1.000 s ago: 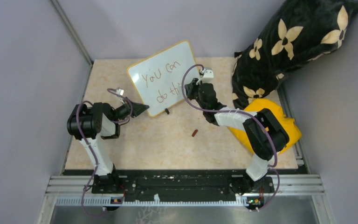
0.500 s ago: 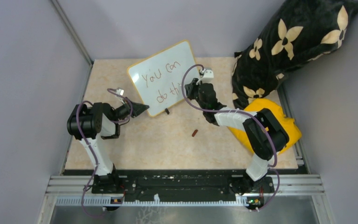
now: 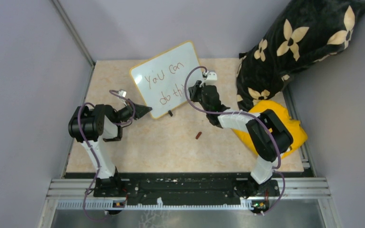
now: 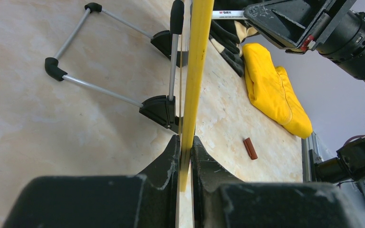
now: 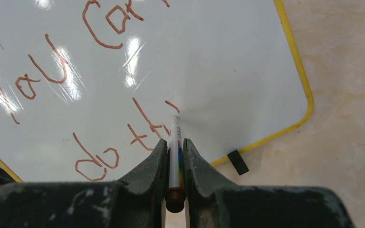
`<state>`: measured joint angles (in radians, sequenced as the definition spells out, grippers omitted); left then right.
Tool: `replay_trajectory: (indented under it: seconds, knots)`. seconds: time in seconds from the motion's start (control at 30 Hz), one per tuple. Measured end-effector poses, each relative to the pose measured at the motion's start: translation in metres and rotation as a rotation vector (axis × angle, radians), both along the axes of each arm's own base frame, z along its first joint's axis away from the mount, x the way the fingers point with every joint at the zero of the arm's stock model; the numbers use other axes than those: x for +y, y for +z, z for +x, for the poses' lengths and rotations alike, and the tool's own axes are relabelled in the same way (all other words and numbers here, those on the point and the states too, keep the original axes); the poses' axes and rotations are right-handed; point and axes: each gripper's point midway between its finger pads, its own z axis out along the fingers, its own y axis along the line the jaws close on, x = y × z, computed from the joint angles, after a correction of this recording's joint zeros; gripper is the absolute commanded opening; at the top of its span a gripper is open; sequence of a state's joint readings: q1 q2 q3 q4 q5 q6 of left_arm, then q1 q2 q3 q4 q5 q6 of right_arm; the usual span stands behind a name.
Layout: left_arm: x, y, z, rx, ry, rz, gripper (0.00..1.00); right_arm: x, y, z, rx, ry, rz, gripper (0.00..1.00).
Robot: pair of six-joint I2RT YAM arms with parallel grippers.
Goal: Write a sentence on the whiteboard
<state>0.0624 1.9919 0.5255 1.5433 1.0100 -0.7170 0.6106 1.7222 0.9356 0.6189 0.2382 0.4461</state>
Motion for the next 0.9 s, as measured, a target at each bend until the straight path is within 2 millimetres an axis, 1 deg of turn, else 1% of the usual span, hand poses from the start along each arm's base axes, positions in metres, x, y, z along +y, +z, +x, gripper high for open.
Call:
replay_trajectory:
  seconds: [0.07, 0.37, 0.5, 0.73, 0.9]
  knots:
    - [0.0, 0.0, 0.0, 0.0, 0.0, 0.0, 0.0, 0.0, -0.003, 0.0, 0.005, 0.0, -0.003, 0.0]
    - [0.0, 0.0, 0.0, 0.0, 0.0, 0.0, 0.0, -0.001, -0.005, 0.0, 0.007, -0.002, -0.006, 0.0]
    - [0.0, 0.0, 0.0, 0.0, 0.0, 0.0, 0.0, -0.003, -0.012, -0.003, 0.017, -0.007, -0.012, 0.0]
    - [0.0, 0.0, 0.001, -0.002, 0.0, 0.0, 0.0, -0.01, -0.032, -0.011, 0.053, -0.013, -0.039, 0.0]
    - [0.0, 0.001, 0.001, -0.002, 0.0, 0.0, 0.0, -0.012, -0.031, -0.012, 0.054, -0.017, -0.039, 0.0]
